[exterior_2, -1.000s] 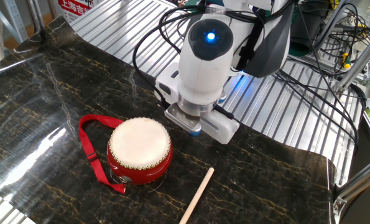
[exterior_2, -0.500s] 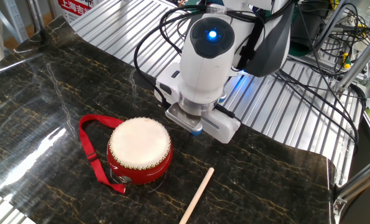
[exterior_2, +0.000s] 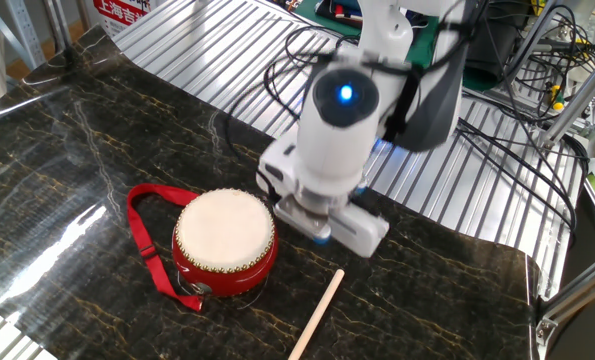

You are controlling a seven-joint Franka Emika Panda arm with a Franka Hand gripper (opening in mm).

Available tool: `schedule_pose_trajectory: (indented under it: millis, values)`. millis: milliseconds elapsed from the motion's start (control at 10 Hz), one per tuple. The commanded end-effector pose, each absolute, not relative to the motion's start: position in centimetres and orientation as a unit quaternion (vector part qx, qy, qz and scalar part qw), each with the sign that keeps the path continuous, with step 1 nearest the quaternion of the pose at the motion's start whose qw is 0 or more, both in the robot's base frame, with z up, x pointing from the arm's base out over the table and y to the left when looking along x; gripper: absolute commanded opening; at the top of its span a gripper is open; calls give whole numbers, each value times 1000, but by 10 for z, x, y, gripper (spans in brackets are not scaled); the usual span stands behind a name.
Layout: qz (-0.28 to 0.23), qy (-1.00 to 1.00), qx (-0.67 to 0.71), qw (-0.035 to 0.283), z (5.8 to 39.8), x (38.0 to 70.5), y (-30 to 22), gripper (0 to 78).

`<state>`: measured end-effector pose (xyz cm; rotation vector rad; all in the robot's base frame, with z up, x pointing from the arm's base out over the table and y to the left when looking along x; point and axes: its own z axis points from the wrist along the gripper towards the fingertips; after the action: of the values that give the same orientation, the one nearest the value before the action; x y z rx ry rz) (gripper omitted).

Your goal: Play the drum

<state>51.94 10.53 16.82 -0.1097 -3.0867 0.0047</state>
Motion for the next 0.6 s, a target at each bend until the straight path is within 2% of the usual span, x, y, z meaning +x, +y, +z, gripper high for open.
schedule_pose_trajectory:
  millis: [100, 600]
  values:
    - [-10, -999, -44, 15, 153, 527, 115, 0]
    - [-3, -1000, -8, 26, 153, 527, 115, 0]
